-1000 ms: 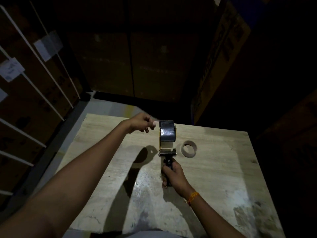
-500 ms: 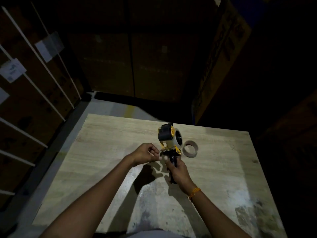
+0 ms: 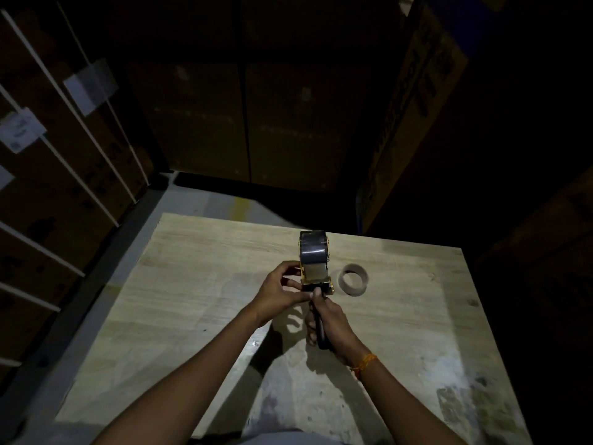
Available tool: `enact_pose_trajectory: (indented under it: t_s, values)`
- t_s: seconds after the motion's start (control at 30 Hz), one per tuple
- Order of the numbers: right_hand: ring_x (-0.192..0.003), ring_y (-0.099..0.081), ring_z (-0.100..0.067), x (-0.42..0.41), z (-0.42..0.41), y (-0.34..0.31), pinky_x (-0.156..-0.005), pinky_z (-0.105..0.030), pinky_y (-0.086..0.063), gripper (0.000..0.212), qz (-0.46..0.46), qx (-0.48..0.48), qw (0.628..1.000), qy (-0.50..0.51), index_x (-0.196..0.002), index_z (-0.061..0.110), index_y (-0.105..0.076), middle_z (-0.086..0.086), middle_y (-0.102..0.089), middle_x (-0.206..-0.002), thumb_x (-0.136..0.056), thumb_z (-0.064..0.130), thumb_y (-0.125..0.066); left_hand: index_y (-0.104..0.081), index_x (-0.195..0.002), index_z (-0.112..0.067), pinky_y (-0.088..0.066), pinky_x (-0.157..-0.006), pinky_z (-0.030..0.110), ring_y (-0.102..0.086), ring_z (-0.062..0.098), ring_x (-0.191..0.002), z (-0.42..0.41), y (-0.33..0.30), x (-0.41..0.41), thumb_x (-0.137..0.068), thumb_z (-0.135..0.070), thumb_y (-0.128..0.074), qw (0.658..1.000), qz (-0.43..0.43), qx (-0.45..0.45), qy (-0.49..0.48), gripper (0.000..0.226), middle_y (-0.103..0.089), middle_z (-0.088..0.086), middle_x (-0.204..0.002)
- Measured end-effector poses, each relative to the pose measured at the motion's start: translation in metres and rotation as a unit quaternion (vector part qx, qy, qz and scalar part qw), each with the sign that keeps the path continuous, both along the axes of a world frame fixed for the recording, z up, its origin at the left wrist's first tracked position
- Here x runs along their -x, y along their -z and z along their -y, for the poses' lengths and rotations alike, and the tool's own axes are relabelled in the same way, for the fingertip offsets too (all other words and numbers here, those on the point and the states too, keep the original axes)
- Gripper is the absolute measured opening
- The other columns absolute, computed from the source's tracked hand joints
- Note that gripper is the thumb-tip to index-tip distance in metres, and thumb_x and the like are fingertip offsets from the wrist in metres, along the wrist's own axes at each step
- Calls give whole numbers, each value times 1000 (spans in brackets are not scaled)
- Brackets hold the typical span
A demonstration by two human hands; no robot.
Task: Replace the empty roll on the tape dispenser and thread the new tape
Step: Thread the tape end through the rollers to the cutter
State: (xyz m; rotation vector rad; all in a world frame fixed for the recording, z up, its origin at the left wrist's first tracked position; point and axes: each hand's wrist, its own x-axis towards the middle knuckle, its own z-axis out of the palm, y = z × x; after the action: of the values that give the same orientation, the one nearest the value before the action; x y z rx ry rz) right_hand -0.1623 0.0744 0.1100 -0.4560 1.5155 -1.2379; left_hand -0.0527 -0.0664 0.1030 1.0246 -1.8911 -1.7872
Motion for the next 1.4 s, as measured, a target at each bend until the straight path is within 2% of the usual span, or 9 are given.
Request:
enact_pose_trajectory:
  t_s: [0.07,0.23,0.37,0.57,0.67,0.83,1.0,1.2,1.4]
  values:
    - [-51,-52,-23,1,3,2,-52,-32,-46,47,22,1,1000,4,-99,14,-66,-8,-55,-68,-98,60,-57,-63,-134,-23,-66,-78,29,-72,8,-95,-3,1,1,-77,-15,-95,999,-3,33,-30,65,-69,-4,-127]
    - [-70,-69,-23,11,7,8,-66,-37,-56,40,49,-39,998,-17,-116,6,-70,-17,-73,-96,-102,41,-60,-70,-125,-15,-62,-76,22,-73,16,-102,-9,8,0,-74,1,-91,996,14,60,-62,58,-75,0,-113]
    - [-64,-65,-20,17,5,8,-64,-37,-53,23,51,-83,995,-38,-107,10,-66,-7,-67,-80,-101,32,-62,-67,-119,-19,-62,-79,19,-71,-4,-94,-16,15,-3,-72,-3,-95,995,15,63,-73,57,-73,-8,-107]
    - [-49,-42,-11,9,3,9,-46,-24,-34,30,-33,-77,996,-28,-103,15,-56,4,-47,-66,-104,45,-54,-68,-121,-15,-63,-80,23,-73,16,-92,-17,20,0,-73,-6,-94,993,16,83,-80,55,-72,7,-106]
    - [-48,-41,-11,6,3,8,-45,-23,-36,40,-61,-49,996,-38,-98,20,-58,8,-44,-60,-101,59,-51,-69,-120,-12,-61,-77,19,-71,16,-91,-15,18,2,-74,0,-92,994,14,77,-77,53,-72,10,-108]
    - [-41,-36,-11,4,4,3,-41,-18,-31,55,-95,-62,994,-3,-74,21,-49,6,-42,-54,-99,69,-42,-70,-115,-11,-65,-77,31,-68,8,-86,-14,14,2,-68,-1,-95,994,12,78,-69,54,-72,6,-101]
    - [-40,-39,-14,3,1,10,-43,-22,-32,59,-109,-69,991,21,-66,23,-49,2,-46,-53,-91,76,-47,-68,-115,-9,-62,-74,29,-67,2,-83,-19,10,2,-70,-2,-95,995,-1,77,-61,52,-71,9,-102]
    - [-42,-39,-16,3,-1,10,-44,-23,-32,57,-104,-87,991,17,-68,22,-48,1,-47,-55,-93,73,-48,-67,-119,-12,-63,-73,31,-72,25,-98,-20,0,-7,-76,-5,-78,996,3,79,-36,45,-70,7,-109]
    - [-42,-40,-16,1,-4,9,-44,-23,-32,55,-97,-73,992,16,-67,22,-46,1,-46,-54,-95,69,-51,-71,-111,-15,-59,-76,37,-67,14,-88,12,-26,-8,-91,-20,-65,976,-24,142,-163,22,-71,7,-101]
